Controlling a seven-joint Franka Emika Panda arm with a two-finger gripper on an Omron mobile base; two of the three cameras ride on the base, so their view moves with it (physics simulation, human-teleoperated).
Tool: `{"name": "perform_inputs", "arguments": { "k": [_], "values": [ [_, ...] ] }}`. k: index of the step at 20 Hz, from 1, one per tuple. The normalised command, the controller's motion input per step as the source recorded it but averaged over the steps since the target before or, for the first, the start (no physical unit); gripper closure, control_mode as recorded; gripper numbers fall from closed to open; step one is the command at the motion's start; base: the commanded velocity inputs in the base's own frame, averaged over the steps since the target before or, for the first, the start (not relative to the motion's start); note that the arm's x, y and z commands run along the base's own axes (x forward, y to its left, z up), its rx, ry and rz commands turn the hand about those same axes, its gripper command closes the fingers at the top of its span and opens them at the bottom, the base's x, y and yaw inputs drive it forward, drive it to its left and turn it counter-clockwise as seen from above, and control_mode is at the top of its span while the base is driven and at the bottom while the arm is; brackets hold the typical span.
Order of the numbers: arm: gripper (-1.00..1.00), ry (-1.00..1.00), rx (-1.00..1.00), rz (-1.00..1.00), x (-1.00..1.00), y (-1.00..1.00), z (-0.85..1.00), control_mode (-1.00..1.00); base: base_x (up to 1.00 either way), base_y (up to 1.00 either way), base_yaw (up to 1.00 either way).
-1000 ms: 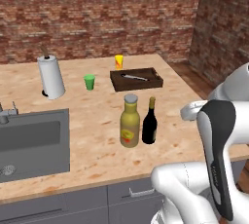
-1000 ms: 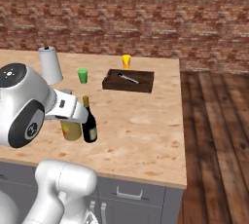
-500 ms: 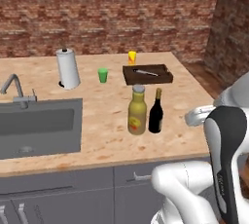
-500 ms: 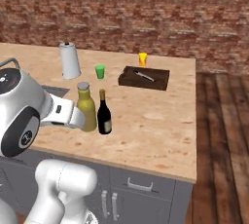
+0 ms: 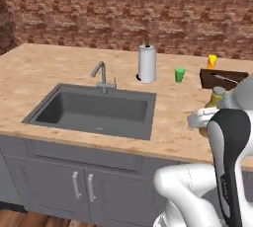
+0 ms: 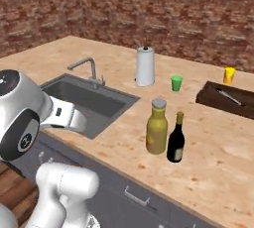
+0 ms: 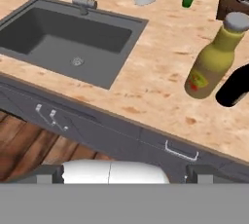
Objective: Place the drinks on the dining counter in a tight cluster.
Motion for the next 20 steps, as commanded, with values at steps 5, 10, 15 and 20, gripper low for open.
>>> {"name": "perform_inputs", "arguments": {
  "k": [5, 10, 15, 20],
  "values": [
    [-1.0, 0.0, 0.0, 0.0, 0.0, 0.0, 0.0, 1.0, 0.17, 0.64, 0.68],
    [-1.0, 0.0, 0.0, 0.0, 0.0, 0.0, 0.0, 1.0, 0.0, 0.84, 0.65],
    [-1.0, 0.0, 0.0, 0.0, 0.0, 0.0, 0.0, 1.0, 0.0, 0.95, 0.55],
    [-1.0, 0.0, 0.0, 0.0, 0.0, 0.0, 0.0, 1.0, 0.02, 0.17, 0.48]
  ]
}}
